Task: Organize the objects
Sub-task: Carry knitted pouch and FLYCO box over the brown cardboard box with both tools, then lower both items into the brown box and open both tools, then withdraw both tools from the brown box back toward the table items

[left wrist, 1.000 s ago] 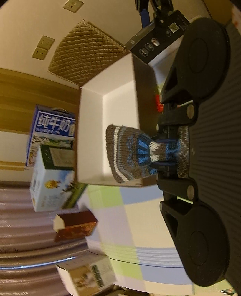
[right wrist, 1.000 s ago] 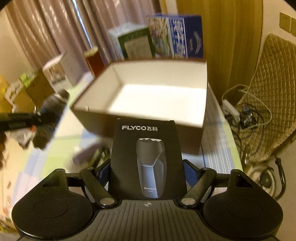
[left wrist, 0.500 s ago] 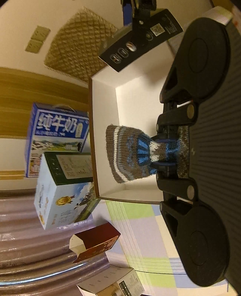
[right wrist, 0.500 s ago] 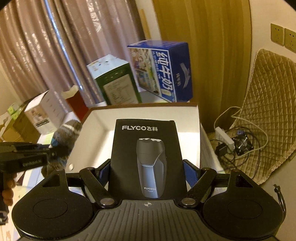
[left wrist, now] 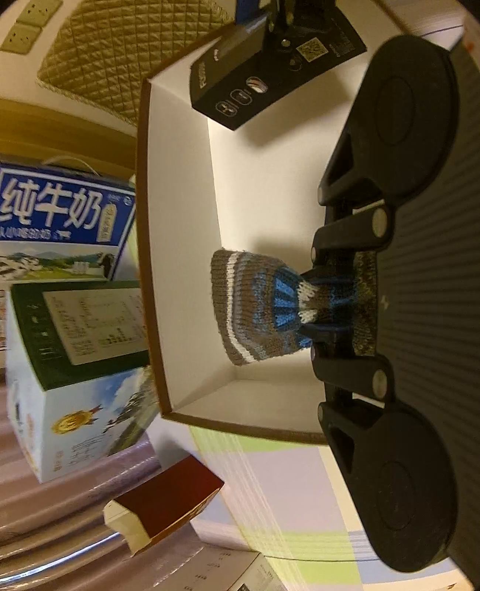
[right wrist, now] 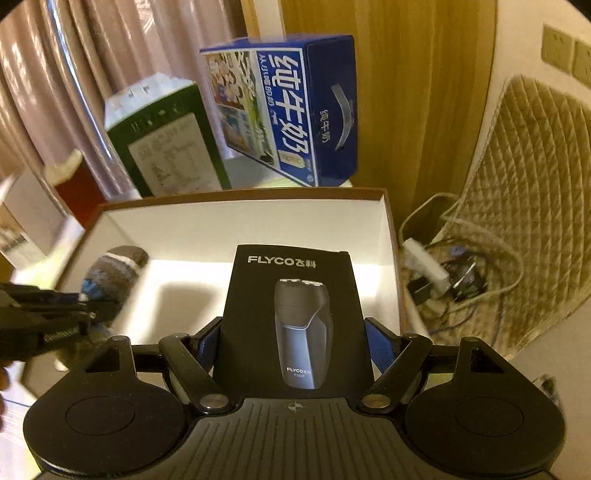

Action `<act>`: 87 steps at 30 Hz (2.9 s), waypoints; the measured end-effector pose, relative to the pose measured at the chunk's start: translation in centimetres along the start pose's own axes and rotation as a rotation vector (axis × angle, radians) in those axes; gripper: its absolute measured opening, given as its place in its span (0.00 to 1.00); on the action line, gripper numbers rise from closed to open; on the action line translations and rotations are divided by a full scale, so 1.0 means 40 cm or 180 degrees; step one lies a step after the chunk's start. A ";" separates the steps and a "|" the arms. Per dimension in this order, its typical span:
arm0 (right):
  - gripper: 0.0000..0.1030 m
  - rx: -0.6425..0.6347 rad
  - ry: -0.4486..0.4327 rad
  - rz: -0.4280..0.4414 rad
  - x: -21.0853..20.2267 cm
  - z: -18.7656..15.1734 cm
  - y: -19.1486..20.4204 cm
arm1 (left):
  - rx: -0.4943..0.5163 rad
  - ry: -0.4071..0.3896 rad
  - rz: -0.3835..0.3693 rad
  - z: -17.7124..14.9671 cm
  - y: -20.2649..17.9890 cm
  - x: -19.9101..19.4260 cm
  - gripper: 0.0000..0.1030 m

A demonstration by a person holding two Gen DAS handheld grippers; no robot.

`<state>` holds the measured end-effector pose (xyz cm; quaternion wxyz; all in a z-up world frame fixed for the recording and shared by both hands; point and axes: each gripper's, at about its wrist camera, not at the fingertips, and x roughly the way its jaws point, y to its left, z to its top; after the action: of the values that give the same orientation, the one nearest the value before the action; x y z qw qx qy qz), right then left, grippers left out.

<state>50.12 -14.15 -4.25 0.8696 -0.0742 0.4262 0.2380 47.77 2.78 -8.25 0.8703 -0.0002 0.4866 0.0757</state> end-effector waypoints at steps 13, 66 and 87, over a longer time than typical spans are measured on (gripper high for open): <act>0.80 -0.0508 -0.0093 -0.0298 0.114 0.002 0.015 | 0.0077 0.0113 0.0137 0.018 -0.011 0.074 0.18; 0.98 0.0177 -0.0502 0.0506 -0.379 -0.299 -0.045 | -0.0602 -0.0499 0.0046 -0.414 0.005 -0.527 0.83; 0.98 0.0360 -0.0114 0.0467 -0.398 -0.468 0.007 | -0.0656 -0.0148 0.0041 -0.582 0.085 -0.510 0.83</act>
<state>28.46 -25.71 -3.60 0.8601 0.0106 0.4276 0.2779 17.11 1.74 -2.98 0.8762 -0.0849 0.4559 0.1309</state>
